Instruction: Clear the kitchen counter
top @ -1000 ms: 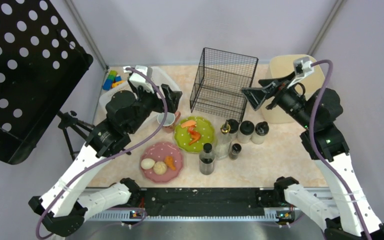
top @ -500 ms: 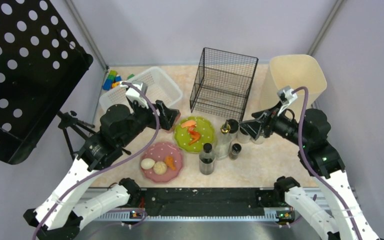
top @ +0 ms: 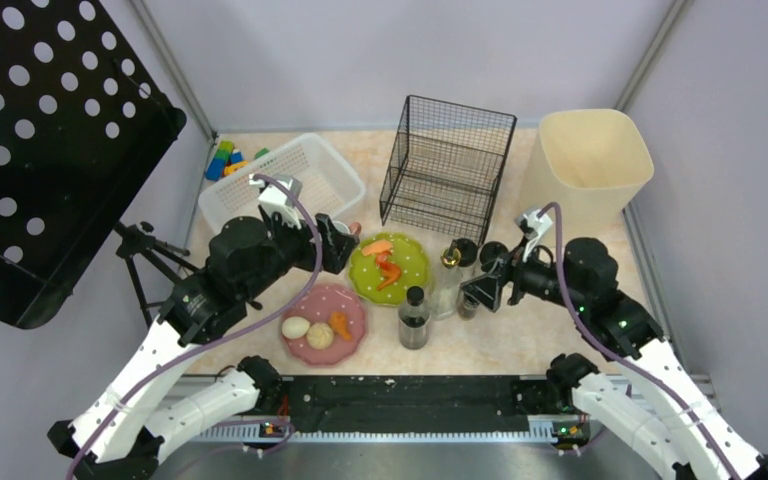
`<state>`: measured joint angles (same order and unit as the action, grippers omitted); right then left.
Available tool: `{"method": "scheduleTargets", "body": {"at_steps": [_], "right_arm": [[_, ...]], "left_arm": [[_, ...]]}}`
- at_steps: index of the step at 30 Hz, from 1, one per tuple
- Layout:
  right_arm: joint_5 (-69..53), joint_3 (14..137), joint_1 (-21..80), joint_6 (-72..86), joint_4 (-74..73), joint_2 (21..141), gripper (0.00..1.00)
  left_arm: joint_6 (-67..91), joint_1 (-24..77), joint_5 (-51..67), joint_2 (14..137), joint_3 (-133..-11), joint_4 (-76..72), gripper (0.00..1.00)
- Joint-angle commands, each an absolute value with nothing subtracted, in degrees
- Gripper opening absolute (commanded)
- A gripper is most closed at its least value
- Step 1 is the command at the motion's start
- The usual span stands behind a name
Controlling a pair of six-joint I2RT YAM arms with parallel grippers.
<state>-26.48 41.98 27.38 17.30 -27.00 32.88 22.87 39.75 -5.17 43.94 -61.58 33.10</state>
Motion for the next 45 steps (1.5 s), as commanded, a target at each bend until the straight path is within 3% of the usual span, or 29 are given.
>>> {"method": "scheduleTargets", "body": {"at_steps": [1, 16, 27, 45], "right_arm": [[-19.81, 39.82, 33.84, 17.49, -19.49, 34.35, 0.75], [13.66, 42.80, 56.46, 10.87, -14.37, 42.73, 0.73], [16.90, 40.36, 56.53, 10.53, -9.77, 40.76, 0.72], [14.36, 26.93, 57.80, 8.09, 10.65, 36.39, 0.67]], "left_arm": [[23.33, 39.73, -3.91, 42.64, -60.07, 31.28, 0.99], [21.32, 39.74, -5.83, 42.60, -58.14, 32.02, 0.99], [20.69, 39.73, -6.15, 42.42, -57.48, 32.09, 0.99], [20.48, 39.73, -6.18, 42.47, -56.60, 31.50, 0.99]]}}
